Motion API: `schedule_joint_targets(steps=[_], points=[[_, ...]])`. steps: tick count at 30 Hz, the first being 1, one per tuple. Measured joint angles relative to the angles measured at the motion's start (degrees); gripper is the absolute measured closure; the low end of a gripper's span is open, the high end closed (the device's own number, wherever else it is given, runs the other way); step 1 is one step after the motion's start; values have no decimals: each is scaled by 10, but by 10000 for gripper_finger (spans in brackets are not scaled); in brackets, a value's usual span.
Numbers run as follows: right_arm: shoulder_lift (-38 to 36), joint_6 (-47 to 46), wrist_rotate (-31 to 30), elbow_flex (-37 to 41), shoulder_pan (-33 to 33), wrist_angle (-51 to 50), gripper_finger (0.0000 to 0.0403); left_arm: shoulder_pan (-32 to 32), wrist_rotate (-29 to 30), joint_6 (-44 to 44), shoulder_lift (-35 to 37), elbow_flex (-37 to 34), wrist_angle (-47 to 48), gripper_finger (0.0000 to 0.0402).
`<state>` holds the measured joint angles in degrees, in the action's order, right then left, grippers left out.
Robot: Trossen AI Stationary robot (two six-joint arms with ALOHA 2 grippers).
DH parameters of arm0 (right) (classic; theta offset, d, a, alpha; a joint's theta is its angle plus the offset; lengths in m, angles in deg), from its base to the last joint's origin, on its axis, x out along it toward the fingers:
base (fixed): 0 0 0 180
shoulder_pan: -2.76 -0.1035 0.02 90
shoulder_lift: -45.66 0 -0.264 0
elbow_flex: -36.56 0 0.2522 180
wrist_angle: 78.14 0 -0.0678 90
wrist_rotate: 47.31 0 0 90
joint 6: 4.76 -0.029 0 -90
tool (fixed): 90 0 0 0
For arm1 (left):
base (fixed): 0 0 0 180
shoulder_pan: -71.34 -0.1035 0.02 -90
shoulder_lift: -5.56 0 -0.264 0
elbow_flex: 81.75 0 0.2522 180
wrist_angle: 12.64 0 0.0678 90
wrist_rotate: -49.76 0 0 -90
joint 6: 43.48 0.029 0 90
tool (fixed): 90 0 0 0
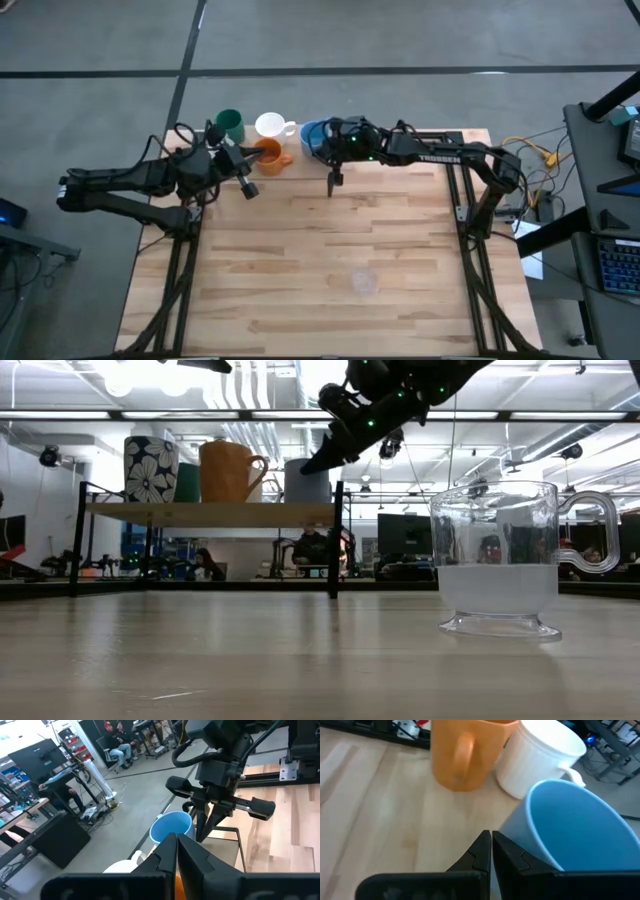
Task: Stack small to large cups/mugs on shelf
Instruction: Adjust the orange mug and the light blue mug
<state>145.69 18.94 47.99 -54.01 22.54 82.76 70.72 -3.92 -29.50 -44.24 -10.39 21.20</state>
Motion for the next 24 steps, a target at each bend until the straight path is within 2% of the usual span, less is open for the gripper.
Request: schedule_joint_targets(steps=[24], points=[[2,25,-9,-1,24,23,394,0,-2,0,-19,0,2,402]])
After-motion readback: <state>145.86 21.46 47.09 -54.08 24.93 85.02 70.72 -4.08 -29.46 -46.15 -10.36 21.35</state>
